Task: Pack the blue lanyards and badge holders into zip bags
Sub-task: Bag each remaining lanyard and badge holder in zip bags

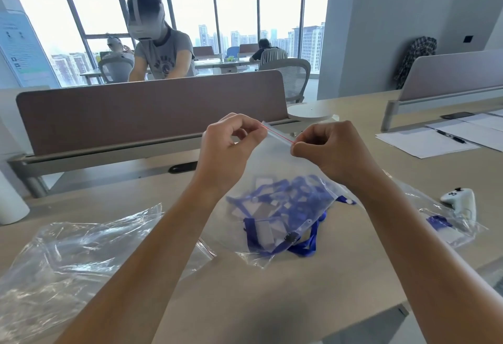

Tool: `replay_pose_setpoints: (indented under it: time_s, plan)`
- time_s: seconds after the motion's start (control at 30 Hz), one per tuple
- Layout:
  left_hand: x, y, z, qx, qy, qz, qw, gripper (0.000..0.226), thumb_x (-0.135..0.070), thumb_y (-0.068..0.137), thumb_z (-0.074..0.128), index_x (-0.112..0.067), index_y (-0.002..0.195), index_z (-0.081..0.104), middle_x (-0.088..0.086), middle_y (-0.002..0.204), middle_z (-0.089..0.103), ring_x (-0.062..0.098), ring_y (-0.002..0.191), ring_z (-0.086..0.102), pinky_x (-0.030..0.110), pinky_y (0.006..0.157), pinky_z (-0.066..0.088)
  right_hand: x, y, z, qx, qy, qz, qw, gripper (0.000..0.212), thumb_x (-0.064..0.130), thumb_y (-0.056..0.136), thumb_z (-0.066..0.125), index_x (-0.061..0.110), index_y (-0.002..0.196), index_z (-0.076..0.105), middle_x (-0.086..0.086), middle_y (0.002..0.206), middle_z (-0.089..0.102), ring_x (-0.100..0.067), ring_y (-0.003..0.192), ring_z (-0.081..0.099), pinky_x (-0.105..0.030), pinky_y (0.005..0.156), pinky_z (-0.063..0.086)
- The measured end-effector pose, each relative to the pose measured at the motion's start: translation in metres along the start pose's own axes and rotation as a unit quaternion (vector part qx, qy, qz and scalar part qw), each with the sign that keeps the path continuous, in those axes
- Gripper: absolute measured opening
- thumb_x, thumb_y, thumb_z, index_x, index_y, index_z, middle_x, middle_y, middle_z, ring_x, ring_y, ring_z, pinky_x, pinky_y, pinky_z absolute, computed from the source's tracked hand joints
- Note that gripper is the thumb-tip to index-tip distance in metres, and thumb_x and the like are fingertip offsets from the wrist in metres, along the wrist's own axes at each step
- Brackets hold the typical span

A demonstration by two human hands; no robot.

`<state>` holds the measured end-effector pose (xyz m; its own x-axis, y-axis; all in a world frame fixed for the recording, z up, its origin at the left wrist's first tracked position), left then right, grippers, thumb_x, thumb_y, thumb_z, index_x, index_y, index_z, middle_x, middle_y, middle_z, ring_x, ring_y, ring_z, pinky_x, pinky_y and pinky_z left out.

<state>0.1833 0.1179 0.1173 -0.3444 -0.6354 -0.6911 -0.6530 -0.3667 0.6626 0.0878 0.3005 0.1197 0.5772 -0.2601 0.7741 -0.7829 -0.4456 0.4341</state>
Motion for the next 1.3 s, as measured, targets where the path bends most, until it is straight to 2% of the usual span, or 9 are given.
replay_pose_setpoints:
  time_s: [0.23,0.33,0.43,0.53,0.6,0.77,0.93,1.13,1.3]
  plan:
    - [-0.006,0.002,-0.004,-0.011,-0.065,-0.070,0.995,0.004,-0.024,0.091,0.074,-0.024,0.088,0.076,-0.011,0.081,0.070,0.010,0.080,0.062,0.057,0.077,0.060,-0.015,-0.007,-0.010,-0.030,0.011,0.014,0.999,0.007,0.019,0.079,0.083,0.017,0.075,0.078,0.013,0.053,0.063,0.000,0.045,0.048,-0.008,0.049,0.038]
    - [-0.007,0.005,-0.006,-0.025,-0.074,-0.082,0.994,0.005,-0.026,0.091,0.074,-0.022,0.089,0.077,-0.009,0.080,0.070,0.014,0.081,0.063,0.061,0.074,0.059,-0.020,-0.011,-0.015,-0.045,0.017,0.021,0.999,0.007,0.019,0.079,0.083,0.018,0.074,0.078,0.010,0.055,0.066,-0.001,0.045,0.046,-0.010,0.048,0.039]
    - [-0.008,0.008,-0.007,-0.036,-0.071,-0.079,0.994,0.007,-0.027,0.091,0.075,-0.021,0.090,0.077,-0.007,0.080,0.071,0.021,0.080,0.064,0.055,0.075,0.061,-0.025,-0.014,-0.021,-0.062,0.018,0.023,0.998,0.007,0.018,0.079,0.083,0.019,0.073,0.078,0.003,0.062,0.071,-0.003,0.049,0.050,-0.012,0.049,0.042]
    - [-0.008,0.011,-0.006,-0.053,-0.053,-0.054,0.996,0.007,-0.022,0.091,0.074,-0.016,0.092,0.077,-0.006,0.079,0.071,0.006,0.072,0.059,0.033,0.075,0.055,-0.032,-0.017,-0.026,-0.082,0.012,0.028,0.996,0.007,0.020,0.079,0.082,0.023,0.075,0.078,0.004,0.067,0.074,-0.003,0.054,0.056,-0.017,0.056,0.047]
    - [-0.008,0.012,-0.004,-0.063,-0.048,-0.049,0.996,0.008,-0.020,0.091,0.074,-0.013,0.093,0.077,-0.006,0.079,0.071,0.005,0.071,0.059,0.027,0.073,0.053,-0.038,-0.018,-0.029,-0.089,0.019,0.033,0.995,0.009,0.021,0.081,0.082,0.026,0.075,0.078,0.003,0.066,0.073,-0.005,0.054,0.055,-0.018,0.056,0.046]
    - [-0.010,0.014,-0.003,-0.081,-0.065,-0.063,0.993,0.011,-0.018,0.092,0.073,-0.008,0.095,0.077,-0.005,0.072,0.067,0.001,0.065,0.056,0.021,0.069,0.050,-0.049,-0.023,-0.038,-0.106,0.045,0.036,0.993,0.013,0.024,0.082,0.083,0.026,0.072,0.076,-0.005,0.066,0.071,-0.008,0.053,0.050,-0.021,0.056,0.044]
    - [-0.013,0.017,-0.002,-0.095,-0.074,-0.065,0.991,0.009,-0.019,0.092,0.073,-0.011,0.094,0.077,0.000,0.073,0.066,0.006,0.067,0.055,0.020,0.067,0.049,-0.062,-0.027,-0.045,-0.122,0.075,0.020,0.989,0.019,0.030,0.087,0.081,0.023,0.072,0.072,0.016,0.050,0.053,-0.004,0.048,0.039,-0.014,0.051,0.036]
    - [-0.016,0.017,0.003,-0.092,-0.071,-0.057,0.992,0.006,-0.021,0.090,0.074,-0.016,0.090,0.078,-0.002,0.072,0.068,0.008,0.066,0.056,0.023,0.067,0.050,-0.065,-0.025,-0.046,-0.155,0.091,0.002,0.984,0.021,0.021,0.090,0.079,0.017,0.072,0.069,0.016,0.046,0.052,-0.003,0.043,0.038,-0.011,0.048,0.035]
    - [-0.022,0.018,0.007,-0.110,-0.086,-0.047,0.989,0.005,-0.019,0.090,0.074,-0.016,0.091,0.078,-0.005,0.068,0.066,0.004,0.064,0.054,0.018,0.066,0.049,-0.069,-0.025,-0.051,-0.137,0.086,-0.003,0.987,0.016,0.017,0.092,0.076,0.024,0.078,0.072,0.016,0.057,0.062,-0.002,0.053,0.047,-0.014,0.058,0.041]
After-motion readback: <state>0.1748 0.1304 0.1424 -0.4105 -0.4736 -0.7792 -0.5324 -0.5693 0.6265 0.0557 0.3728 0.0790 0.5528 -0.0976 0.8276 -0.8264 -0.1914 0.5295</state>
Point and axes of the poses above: each hand's wrist, its own y-axis towards the middle knuckle, its own z-axis out of the palm, x = y × z, the point moved 1 cm from there along y, towards the middle knuckle
